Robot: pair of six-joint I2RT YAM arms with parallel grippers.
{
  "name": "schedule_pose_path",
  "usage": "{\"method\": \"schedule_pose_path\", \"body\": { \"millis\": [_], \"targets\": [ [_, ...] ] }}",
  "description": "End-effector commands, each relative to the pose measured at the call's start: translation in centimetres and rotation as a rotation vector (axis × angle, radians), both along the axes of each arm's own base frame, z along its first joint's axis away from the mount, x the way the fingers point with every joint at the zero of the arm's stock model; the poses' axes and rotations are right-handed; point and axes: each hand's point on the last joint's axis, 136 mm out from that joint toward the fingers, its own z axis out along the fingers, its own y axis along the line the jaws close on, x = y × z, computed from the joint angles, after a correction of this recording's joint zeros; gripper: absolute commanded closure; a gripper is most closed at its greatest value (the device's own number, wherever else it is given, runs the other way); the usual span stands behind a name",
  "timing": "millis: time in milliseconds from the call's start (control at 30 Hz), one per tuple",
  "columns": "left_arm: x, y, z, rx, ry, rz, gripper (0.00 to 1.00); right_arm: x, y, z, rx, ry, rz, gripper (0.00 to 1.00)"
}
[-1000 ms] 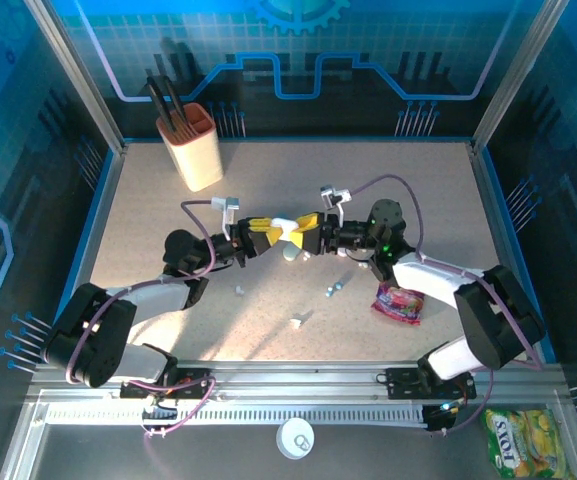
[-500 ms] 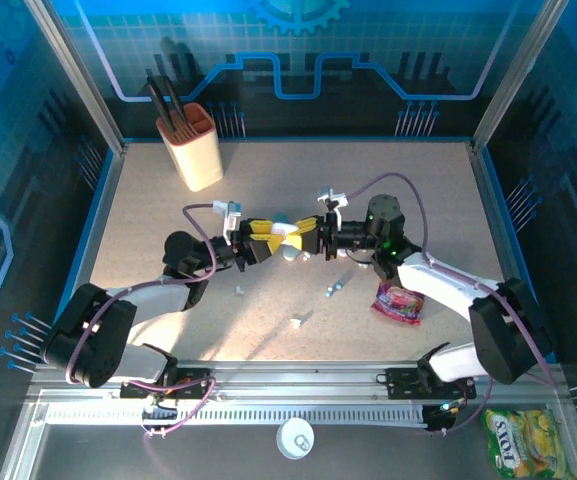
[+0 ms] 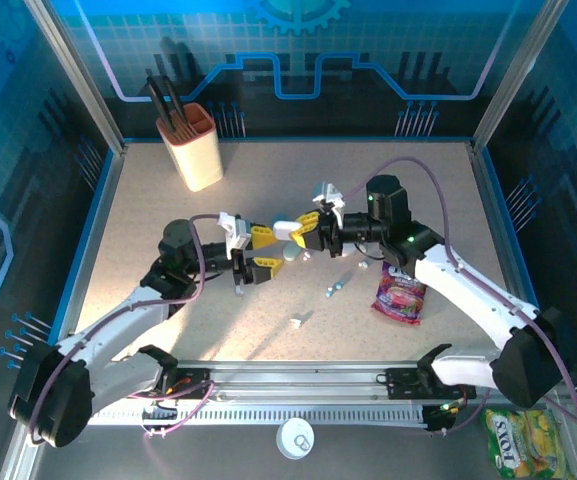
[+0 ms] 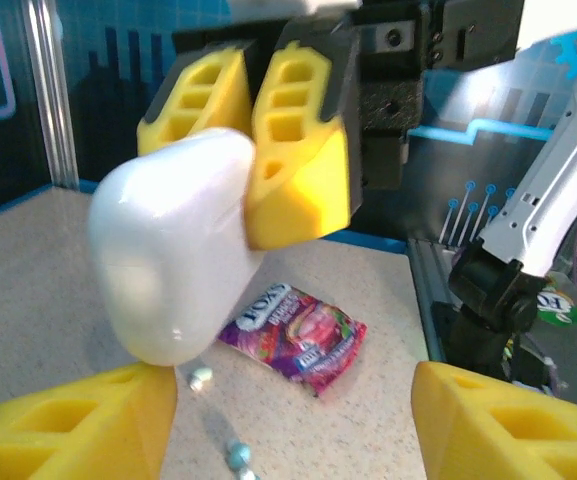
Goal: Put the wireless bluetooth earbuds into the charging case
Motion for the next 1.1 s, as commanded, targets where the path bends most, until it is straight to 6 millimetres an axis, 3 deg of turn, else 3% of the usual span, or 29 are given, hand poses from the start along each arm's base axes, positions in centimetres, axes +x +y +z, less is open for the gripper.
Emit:
{"method": "schedule_pose_path", "body": {
  "millis": [0,233,400,567,800,1067],
  "targets": [
    [-0.5,-0.3,-0.4,0.039,-0.018,-0.021,0.40,-2.5,0.4,-0.8,-0.067,-0.023,0.076,0.98],
    [-0.5,-0.4,-0.1,0.008,0.003,0.002,0.52,-3.0,1.2,-1.4,-0.082,-0.024,0.086,0.98],
    [-1.1,-0.3,0.1,0.005,-0.004,-0.009,0.70,-2.6,1.4,-1.5,-0.066,-0.023,0.073,0.98],
    [-1.4,-0.3,0.2,-0.002,-0.011,-0.011,0.59,-2.3,1.3,-0.6,0.004,-0.037,0.065,0.99],
    [-1.6,-0.3,0.4,-0.015,-0.017,-0.016,0.67,-2.3,1.2,-0.6,0.029,-0.018,0.074,0.99],
    [-1.4,-0.4,0.4,-0.027,-0.015,-0.007,0.59,-2.9,0.9,-0.5,0.042,-0.026,0.083,0.99]
  ]
}}
